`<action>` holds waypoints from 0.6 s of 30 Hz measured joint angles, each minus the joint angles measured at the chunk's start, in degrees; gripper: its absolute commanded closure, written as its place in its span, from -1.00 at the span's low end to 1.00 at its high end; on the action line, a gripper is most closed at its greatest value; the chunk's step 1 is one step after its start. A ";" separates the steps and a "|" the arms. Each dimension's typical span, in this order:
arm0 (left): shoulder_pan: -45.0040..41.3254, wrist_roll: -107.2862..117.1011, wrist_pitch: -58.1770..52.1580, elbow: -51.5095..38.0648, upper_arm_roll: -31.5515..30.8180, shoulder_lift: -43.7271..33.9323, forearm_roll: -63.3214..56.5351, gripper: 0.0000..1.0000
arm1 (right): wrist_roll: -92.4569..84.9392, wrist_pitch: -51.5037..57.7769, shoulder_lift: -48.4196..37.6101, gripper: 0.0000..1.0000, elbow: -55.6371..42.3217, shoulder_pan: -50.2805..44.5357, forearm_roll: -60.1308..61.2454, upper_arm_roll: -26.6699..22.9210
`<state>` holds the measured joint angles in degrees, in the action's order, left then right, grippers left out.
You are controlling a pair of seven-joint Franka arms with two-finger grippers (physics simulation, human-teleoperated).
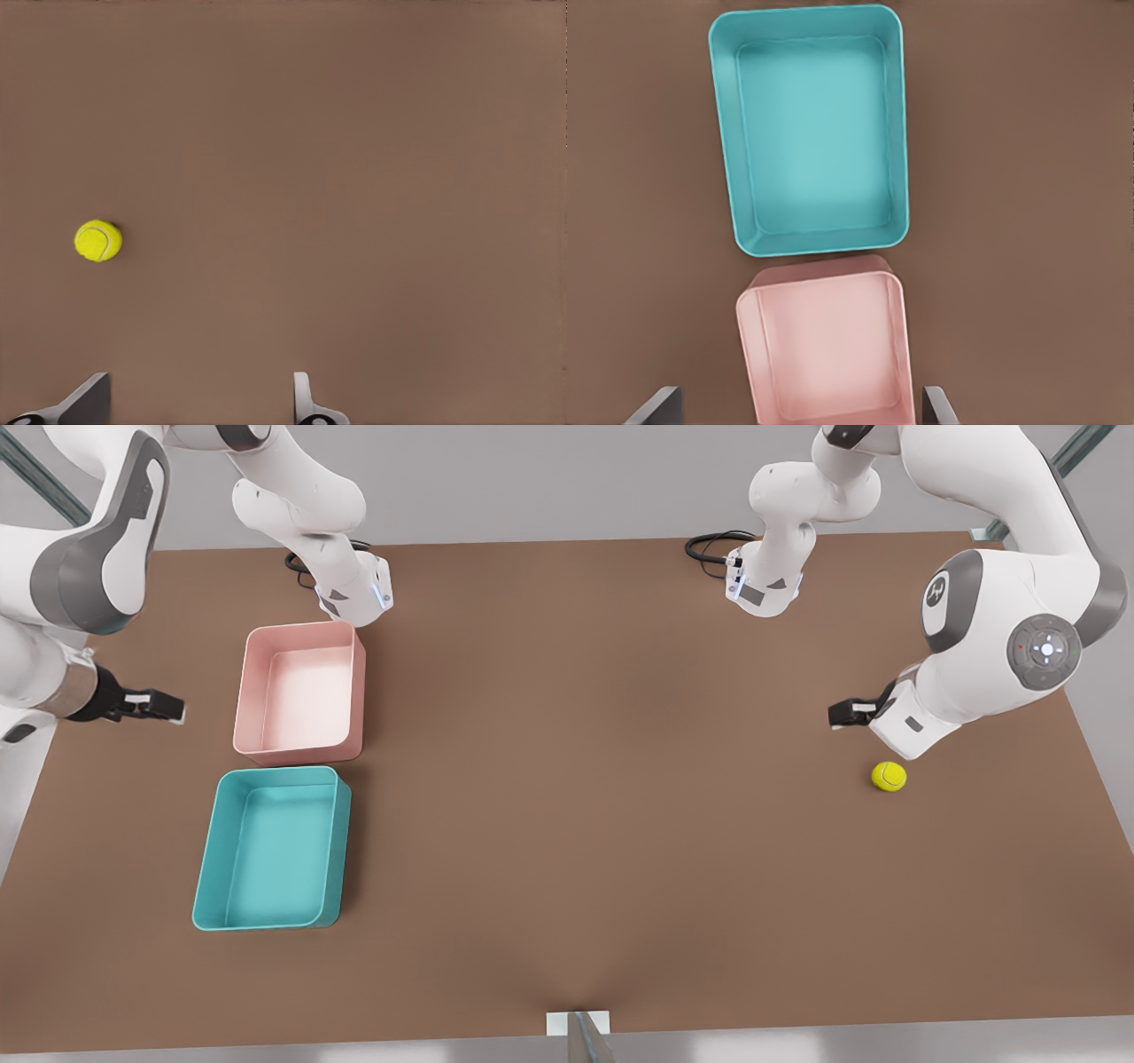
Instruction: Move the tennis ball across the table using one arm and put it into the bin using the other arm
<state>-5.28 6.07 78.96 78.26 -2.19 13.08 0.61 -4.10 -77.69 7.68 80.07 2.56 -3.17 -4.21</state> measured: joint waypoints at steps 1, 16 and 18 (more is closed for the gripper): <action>-0.01 0.05 0.21 0.04 0.02 0.01 0.05 -1.00 | -0.04 -0.75 0.08 -1.00 0.35 0.00 -0.17 0.00; 17.58 -41.73 29.54 19.53 7.34 12.71 -8.79 0.57 | -0.26 -5.36 4.89 -1.00 0.02 -1.43 -0.66 0.01; 18.15 -49.94 34.38 20.49 7.36 14.21 -9.18 0.57 | -0.26 -5.55 5.16 -1.00 0.05 -1.41 -0.57 0.01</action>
<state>12.87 -43.88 113.34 98.76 5.18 27.29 -8.57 -4.36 -83.24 12.84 80.12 1.15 -3.74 -4.20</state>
